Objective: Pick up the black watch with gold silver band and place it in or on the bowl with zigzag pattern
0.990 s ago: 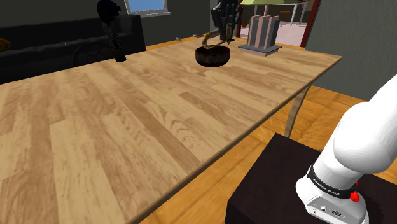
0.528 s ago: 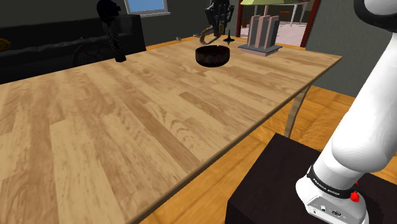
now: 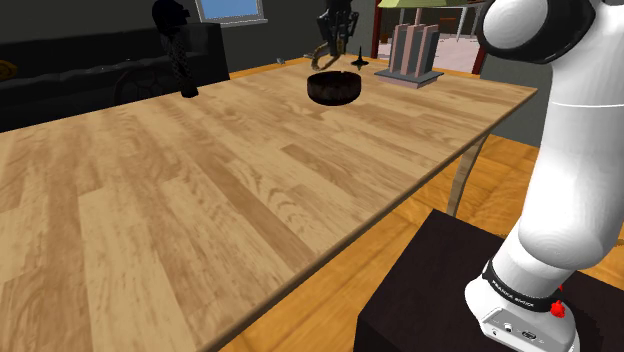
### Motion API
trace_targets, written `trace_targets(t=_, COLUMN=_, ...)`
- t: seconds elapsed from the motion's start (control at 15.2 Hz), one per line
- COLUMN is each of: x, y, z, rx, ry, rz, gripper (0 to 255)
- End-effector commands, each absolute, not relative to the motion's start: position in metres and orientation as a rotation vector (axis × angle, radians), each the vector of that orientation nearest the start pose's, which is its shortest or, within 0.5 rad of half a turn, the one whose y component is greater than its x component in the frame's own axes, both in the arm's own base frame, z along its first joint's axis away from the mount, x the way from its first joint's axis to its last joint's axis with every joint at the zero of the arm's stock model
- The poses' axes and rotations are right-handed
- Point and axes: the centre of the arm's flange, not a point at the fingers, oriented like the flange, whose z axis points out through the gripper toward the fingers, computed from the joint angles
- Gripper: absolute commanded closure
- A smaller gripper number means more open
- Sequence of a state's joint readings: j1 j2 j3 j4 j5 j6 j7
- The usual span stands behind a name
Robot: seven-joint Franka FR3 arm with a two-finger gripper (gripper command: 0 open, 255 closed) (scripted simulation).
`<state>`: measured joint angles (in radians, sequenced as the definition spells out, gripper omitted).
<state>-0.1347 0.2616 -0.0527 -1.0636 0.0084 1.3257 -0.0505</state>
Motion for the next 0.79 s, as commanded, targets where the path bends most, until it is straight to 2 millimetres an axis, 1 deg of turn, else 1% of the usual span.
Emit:
trace_targets(t=0.0, x=0.594, y=-0.105, z=0.674, rx=-3.14, ry=0.209, rz=-0.002, gripper=255)
trace_targets(t=0.59, x=0.594, y=-0.105, z=0.627, rx=-3.14, ry=0.209, rz=-0.002, gripper=255)
trace_targets(t=0.73, x=0.594, y=-0.105, z=0.627, rx=-3.14, ry=0.209, rz=-0.002, gripper=255)
